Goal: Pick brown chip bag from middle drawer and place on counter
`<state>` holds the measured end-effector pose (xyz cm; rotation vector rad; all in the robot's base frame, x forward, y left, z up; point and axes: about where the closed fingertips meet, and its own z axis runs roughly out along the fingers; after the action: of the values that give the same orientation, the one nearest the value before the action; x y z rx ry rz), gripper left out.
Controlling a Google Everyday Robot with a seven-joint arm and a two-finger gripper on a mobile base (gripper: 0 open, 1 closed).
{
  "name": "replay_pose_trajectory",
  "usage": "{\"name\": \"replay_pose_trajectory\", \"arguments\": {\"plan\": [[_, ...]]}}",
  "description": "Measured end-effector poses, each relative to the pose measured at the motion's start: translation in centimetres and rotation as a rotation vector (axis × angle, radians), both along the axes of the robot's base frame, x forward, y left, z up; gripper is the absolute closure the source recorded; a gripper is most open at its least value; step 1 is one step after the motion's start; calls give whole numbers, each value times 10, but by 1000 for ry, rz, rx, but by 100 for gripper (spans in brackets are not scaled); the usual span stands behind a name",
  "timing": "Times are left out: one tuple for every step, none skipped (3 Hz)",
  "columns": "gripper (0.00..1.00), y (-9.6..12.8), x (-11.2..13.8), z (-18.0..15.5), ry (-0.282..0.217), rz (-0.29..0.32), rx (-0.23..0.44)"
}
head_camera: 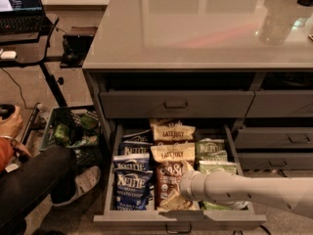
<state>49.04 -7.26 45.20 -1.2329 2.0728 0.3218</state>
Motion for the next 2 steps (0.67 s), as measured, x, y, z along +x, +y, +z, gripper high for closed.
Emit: {"name": "replay_pose_trajectory", "arguments": {"plan": [[0, 12, 5, -17, -64, 60, -57], [0, 15, 16, -30, -123, 98, -91]]}}
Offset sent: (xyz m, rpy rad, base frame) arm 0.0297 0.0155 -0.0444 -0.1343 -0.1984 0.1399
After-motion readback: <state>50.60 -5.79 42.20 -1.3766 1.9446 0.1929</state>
